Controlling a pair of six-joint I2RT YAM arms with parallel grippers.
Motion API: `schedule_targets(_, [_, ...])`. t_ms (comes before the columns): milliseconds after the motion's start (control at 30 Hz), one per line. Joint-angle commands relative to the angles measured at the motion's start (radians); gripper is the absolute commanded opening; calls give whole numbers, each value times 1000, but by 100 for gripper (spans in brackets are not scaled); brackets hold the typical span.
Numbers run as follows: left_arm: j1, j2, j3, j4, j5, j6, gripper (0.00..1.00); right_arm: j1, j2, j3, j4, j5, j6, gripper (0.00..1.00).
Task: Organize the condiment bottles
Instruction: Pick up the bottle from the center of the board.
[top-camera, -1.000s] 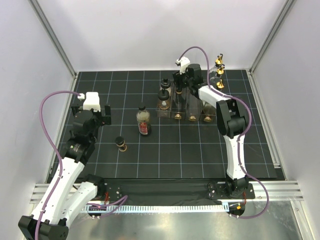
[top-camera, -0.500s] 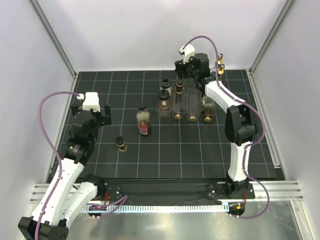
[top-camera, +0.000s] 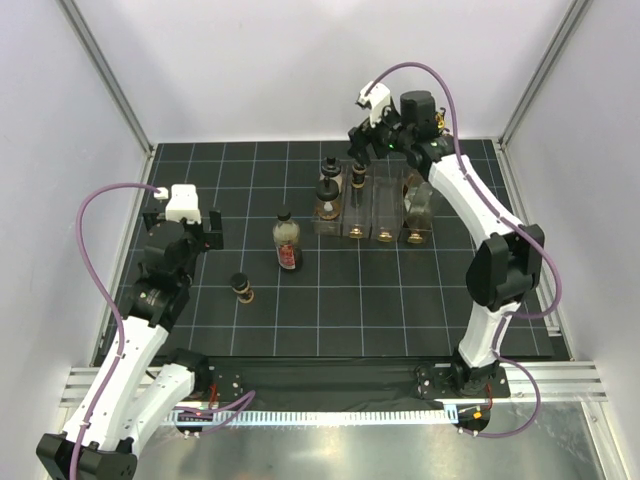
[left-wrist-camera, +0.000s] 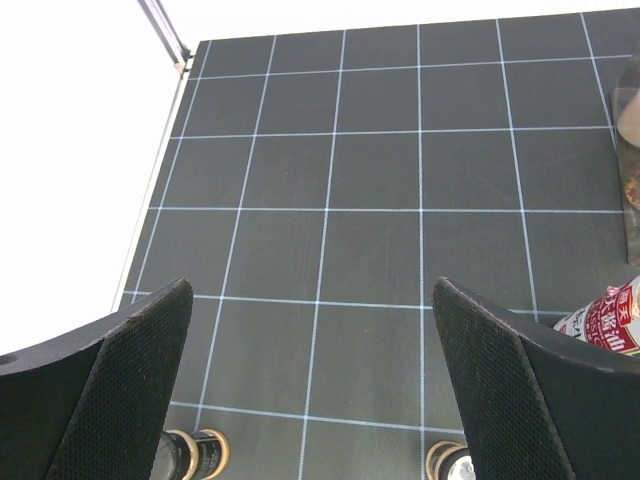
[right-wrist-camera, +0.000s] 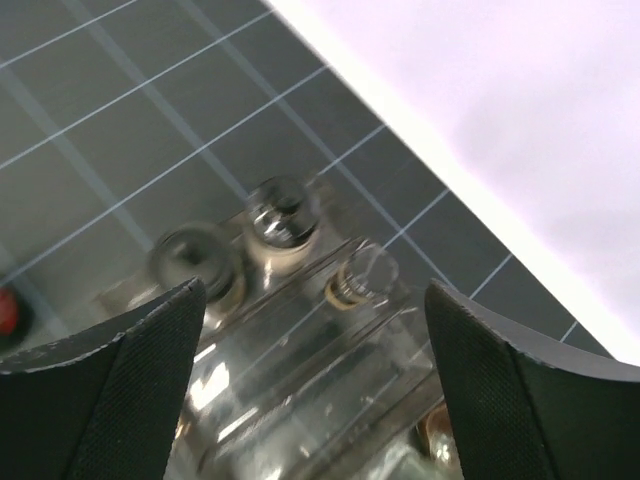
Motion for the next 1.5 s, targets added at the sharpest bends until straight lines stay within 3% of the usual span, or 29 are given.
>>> schedule_targets(0, [5, -9, -5, 62, 19, -6, 100, 10, -125, 70, -197, -122, -93, 90])
schedule_targets(267, [5, 17, 7, 62, 68, -51, 100, 13, -234, 145, -594, -266, -285, 98])
schedule_targets(400, [5, 48, 49, 39, 105, -93, 100, 15, -311, 102, -696, -284, -337, 100])
schedule_targets(667, [5, 36, 151, -114, 179, -217, 100, 15, -571, -247, -605, -329, -351, 100])
schedule_targets(933, [7, -27, 147, -226, 239, -355, 100, 13, -713, -462, -563, -418, -344, 100])
schedule_targets(1467, [7, -105, 61, -341, 274, -493, 100, -21, -872, -668, -526, -510, -420, 100])
